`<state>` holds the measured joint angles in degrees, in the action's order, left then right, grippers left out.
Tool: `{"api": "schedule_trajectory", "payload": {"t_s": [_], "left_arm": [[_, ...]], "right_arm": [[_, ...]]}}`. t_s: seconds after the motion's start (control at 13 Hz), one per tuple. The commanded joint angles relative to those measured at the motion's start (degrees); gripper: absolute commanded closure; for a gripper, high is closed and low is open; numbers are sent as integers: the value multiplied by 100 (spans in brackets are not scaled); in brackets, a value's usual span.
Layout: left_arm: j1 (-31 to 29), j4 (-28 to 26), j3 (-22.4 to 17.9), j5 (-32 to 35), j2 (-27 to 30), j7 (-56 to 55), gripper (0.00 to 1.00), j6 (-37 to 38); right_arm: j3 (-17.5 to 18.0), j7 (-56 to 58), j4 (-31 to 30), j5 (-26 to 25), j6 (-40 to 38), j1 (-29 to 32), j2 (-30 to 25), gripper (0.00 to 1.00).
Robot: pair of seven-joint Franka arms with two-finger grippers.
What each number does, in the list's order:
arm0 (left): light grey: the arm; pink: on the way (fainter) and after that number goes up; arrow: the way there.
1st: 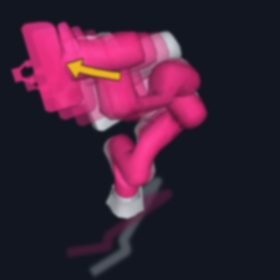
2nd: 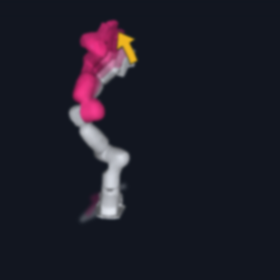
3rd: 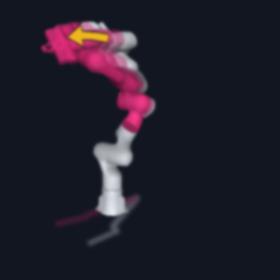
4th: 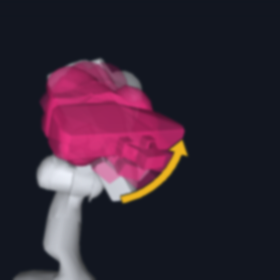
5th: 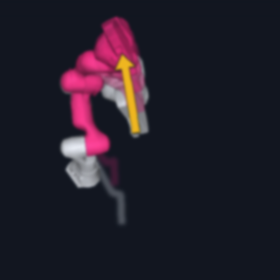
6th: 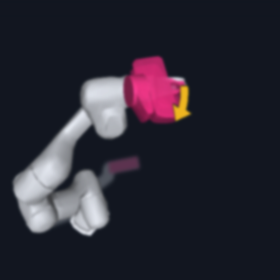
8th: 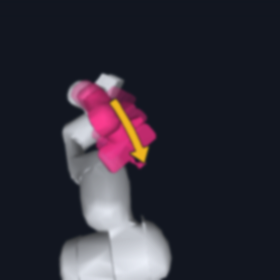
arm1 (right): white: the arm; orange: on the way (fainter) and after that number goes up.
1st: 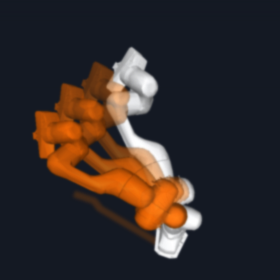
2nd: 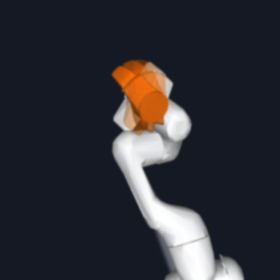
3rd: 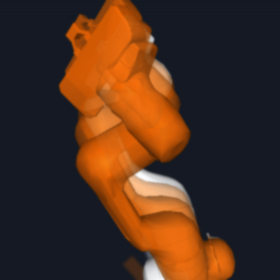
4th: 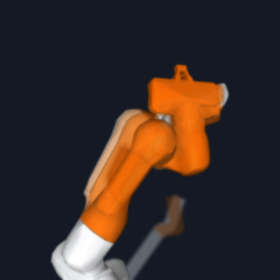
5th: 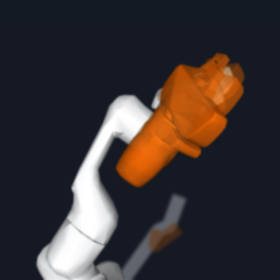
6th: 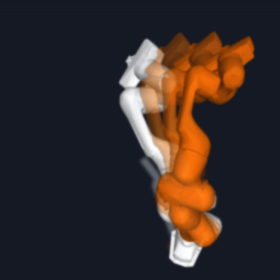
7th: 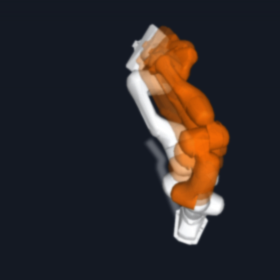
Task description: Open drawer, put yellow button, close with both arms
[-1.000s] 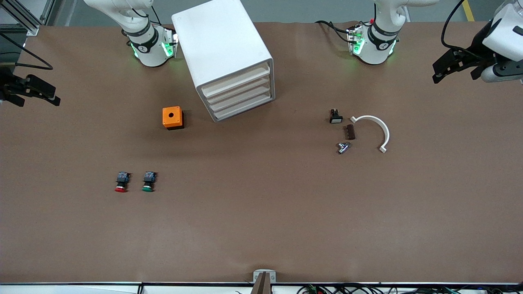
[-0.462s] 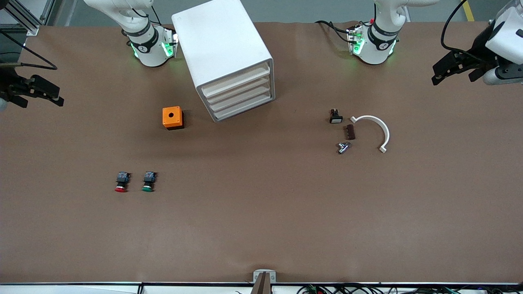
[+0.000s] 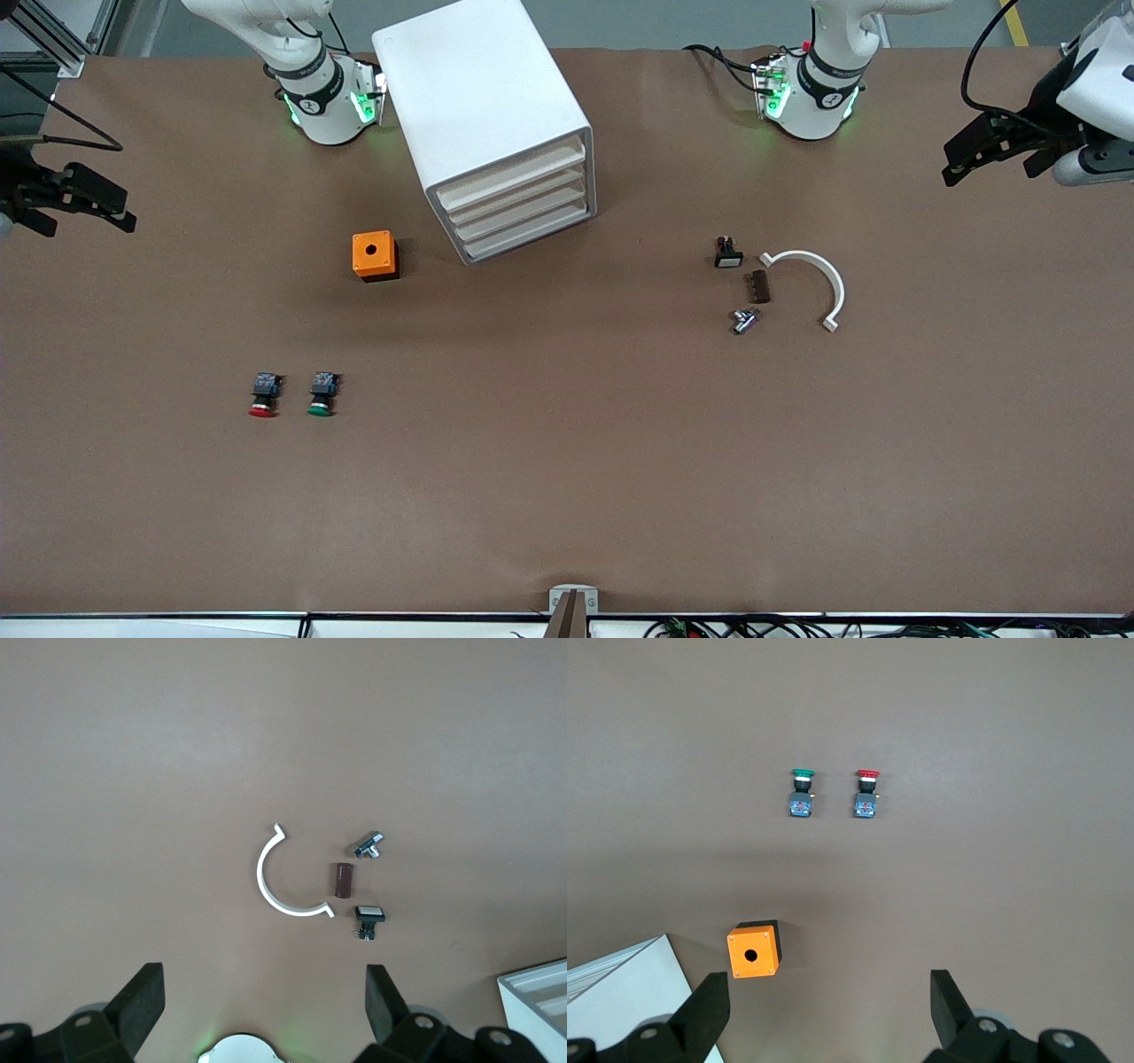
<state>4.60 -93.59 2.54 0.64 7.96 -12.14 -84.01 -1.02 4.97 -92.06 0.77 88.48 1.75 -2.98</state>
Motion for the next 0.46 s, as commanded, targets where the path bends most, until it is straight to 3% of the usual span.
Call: {"api": "schedule_trajectory", "payload": {"t_s": [0.0,0.38], "left_arm": [[-3,60,-17,164,22,229,0,-28],[-12,166,-17,155,-49,238,0,34]], "right_arm": [[31,48,-137,-51,99,54,-150,0],[5,48,-146,-42,126,80,-150,0]]}}
